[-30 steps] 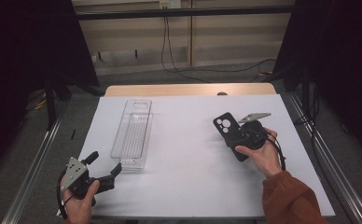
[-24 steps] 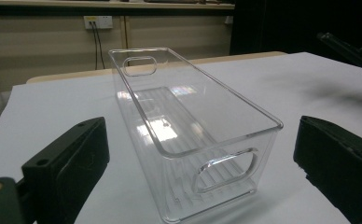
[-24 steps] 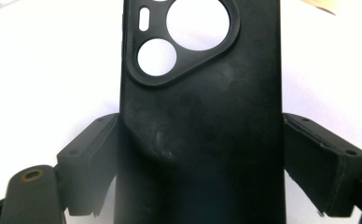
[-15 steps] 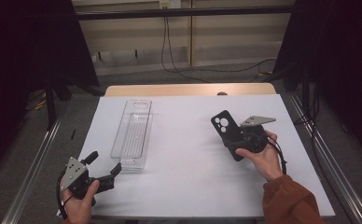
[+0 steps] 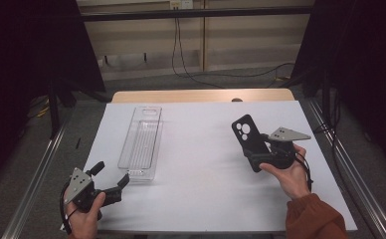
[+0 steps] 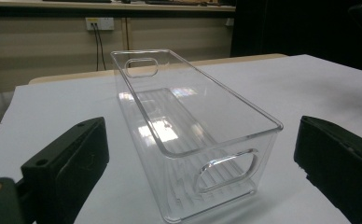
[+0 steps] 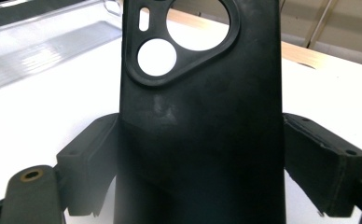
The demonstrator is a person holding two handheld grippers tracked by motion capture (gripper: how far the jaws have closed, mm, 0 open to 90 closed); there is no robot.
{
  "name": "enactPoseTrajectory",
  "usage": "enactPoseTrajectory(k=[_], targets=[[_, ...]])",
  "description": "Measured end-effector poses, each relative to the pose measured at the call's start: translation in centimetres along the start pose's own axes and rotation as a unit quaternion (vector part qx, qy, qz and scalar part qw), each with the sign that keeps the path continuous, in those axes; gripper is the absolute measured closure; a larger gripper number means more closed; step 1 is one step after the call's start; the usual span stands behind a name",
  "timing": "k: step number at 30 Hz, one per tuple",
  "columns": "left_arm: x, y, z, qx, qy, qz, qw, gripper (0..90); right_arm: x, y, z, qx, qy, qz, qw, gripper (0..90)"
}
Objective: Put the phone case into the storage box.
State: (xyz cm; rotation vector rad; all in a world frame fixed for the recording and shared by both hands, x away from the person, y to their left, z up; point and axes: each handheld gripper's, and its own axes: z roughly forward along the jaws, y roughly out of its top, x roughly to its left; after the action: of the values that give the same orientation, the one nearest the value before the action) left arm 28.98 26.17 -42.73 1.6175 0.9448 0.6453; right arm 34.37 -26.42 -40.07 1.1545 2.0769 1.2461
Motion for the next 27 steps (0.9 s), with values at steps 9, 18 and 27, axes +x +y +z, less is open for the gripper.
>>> enactPoseTrajectory(k=[9,18,27], targets=[[0.0,0.0,0.1,0.002,-0.002,0.002,1.0000,3.0,0.5,-1.5,-0.9,-0.040,0.025,-0.005,0.9989,14.9],[-0.1,-0.1,0.2,0.000,-0.008,-0.009,0.9999,2.4,0.7,-2.7,-0.4,-0.069,0.048,-0.003,0.9965,14.8],[-0.2,0.0,0.2,0.002,-0.017,-0.009,0.9998,2.4,2.1,-2.8,-0.8,-0.087,0.085,-0.004,0.9926,14.7]])
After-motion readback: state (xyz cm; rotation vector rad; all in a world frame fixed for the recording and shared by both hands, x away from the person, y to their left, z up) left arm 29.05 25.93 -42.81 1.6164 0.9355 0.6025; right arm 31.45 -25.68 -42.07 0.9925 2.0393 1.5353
